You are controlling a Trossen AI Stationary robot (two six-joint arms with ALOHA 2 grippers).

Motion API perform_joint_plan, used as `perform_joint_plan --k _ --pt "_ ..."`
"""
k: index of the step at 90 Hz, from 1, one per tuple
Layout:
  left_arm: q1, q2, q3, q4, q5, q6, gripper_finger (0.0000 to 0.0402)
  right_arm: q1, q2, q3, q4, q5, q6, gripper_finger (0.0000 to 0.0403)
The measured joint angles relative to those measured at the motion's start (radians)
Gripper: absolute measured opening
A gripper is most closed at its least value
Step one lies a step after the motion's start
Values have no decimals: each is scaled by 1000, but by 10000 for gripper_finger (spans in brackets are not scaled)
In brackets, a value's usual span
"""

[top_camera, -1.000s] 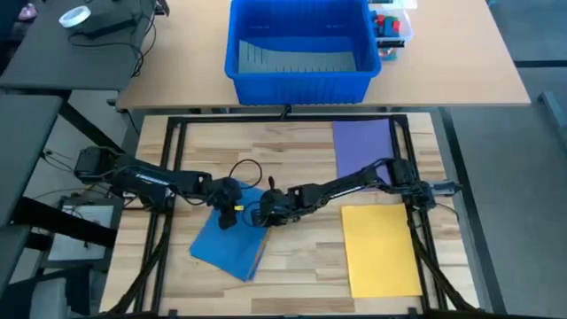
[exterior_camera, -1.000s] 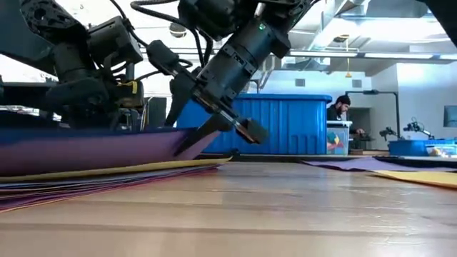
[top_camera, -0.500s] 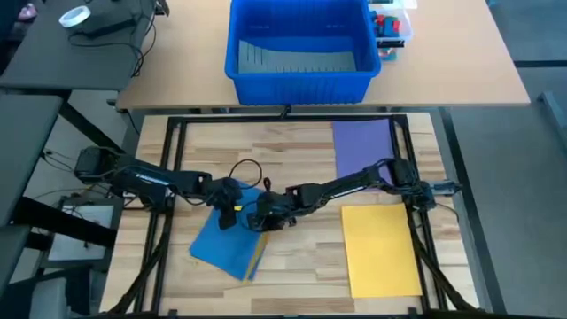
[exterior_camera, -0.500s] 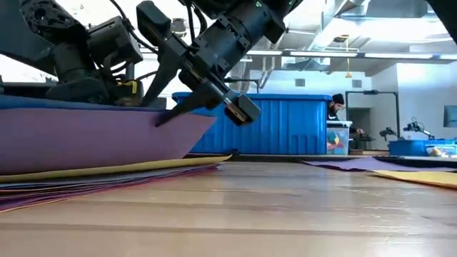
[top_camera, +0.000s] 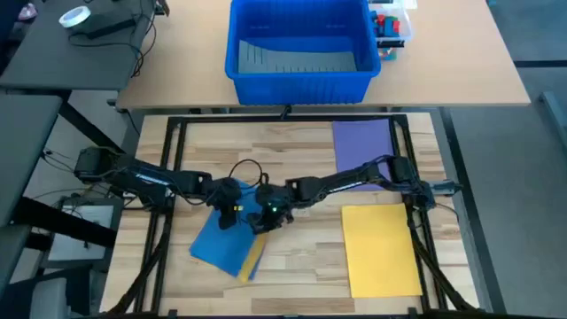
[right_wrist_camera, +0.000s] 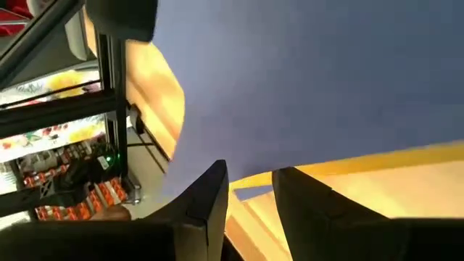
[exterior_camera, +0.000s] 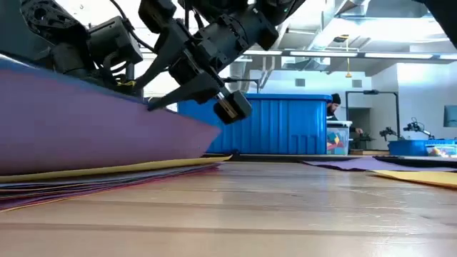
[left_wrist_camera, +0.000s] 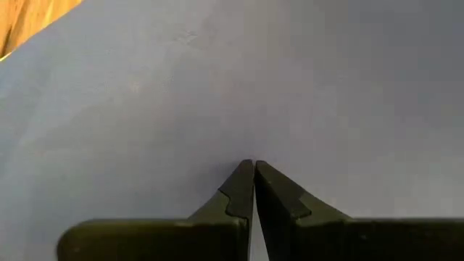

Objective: Organize paper
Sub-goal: Put the blue paper on the table

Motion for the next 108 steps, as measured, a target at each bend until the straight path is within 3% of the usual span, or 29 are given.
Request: perform_joint_plan --k 62,88,108 --pt "0 0 0 0 0 -3 0 -3 1 0 29 -98 -69 102" --pt "0 0 0 0 0 -5 0 8 1 0 -77 -9 -68 102" --pt "0 0 0 9 0 -8 0 33 1 -13 -251 161 2 102"
